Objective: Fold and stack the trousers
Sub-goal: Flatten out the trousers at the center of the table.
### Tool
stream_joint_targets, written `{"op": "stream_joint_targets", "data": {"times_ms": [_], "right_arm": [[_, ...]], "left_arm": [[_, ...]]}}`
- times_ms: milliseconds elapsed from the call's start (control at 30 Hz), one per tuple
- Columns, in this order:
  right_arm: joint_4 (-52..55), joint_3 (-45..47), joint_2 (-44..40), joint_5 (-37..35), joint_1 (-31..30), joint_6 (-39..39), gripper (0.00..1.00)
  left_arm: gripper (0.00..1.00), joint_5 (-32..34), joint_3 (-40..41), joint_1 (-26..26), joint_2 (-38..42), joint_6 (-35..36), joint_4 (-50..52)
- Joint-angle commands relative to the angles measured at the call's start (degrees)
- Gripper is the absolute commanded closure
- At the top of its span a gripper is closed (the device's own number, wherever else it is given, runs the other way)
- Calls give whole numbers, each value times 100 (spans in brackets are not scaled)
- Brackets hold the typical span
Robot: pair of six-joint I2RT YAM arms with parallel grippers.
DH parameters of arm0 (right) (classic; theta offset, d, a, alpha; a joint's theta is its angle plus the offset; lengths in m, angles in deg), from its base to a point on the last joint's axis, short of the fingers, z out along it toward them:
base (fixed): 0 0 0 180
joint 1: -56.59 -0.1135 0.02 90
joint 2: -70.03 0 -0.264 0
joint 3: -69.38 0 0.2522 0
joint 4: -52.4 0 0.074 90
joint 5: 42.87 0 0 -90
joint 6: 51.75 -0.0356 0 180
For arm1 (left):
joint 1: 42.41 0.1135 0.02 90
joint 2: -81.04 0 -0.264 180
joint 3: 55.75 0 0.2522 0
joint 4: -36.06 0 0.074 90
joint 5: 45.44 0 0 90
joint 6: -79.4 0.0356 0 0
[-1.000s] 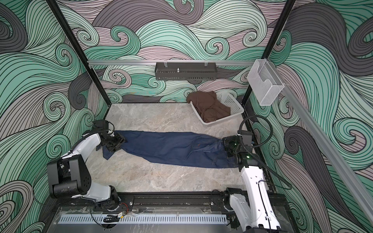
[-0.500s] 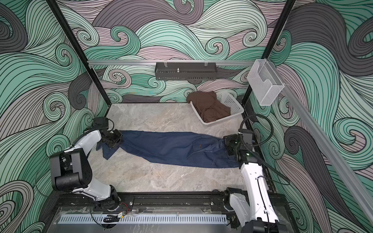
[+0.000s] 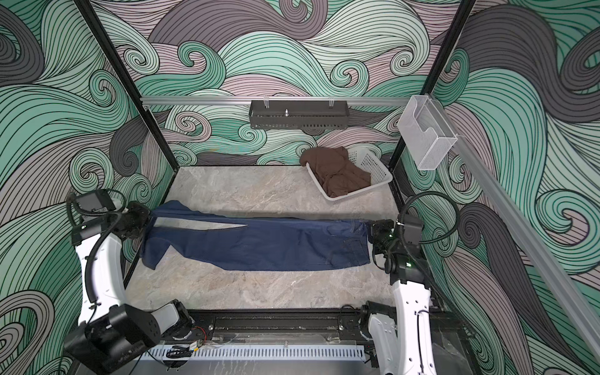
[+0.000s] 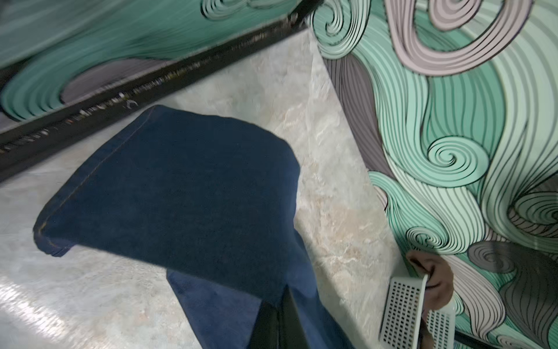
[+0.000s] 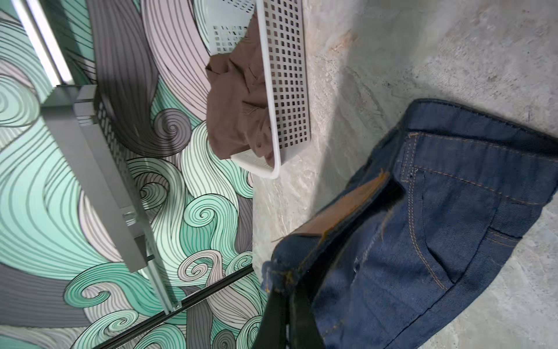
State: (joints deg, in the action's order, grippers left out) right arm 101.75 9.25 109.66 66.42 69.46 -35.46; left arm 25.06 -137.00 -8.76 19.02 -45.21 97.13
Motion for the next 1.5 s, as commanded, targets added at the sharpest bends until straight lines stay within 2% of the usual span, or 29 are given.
{"op": "stream_joint_targets", "data": {"times_ms": [0,100,200,300,367,533,667,833,1067,1300,1467], "right_arm": [[662,-340,-496,-120,111,-77,100],[1272,-702,-910,-351,120,-74,100],[1862,-1051,-1541,-1119,112,-272,100],[2290,-1498,-1574,-1738,92,-40,100],[2295,-1520,-1384,-1843,85,10,100],[1494,-993,-360,-1808,94,234,100],[518,-454,753,-1780,94,281,100],[-285,-354,1949,-2106,94,462,100],[-684,-877,3162,-2434,111,754,100],[-948,-1700,4504,-2552,111,900,100],[-1012,-2402,5420,-2373,46,1068,100]], "left_arm": [[100,98,-135,53,390,129,708],[100,267,-185,49,828,118,1001],[100,407,-336,-21,1079,154,1337],[100,500,-401,-139,1077,206,1378],[100,360,-359,-150,894,251,1187],[100,-183,-64,-176,44,192,386],[100,40,-181,-511,-995,245,123],[100,235,-792,-1078,-2437,207,268],[100,836,-1782,-1733,-3475,51,300],[100,1201,-3148,-1931,-4607,113,663],[94,1221,-3901,-2087,-5430,200,902]]}}
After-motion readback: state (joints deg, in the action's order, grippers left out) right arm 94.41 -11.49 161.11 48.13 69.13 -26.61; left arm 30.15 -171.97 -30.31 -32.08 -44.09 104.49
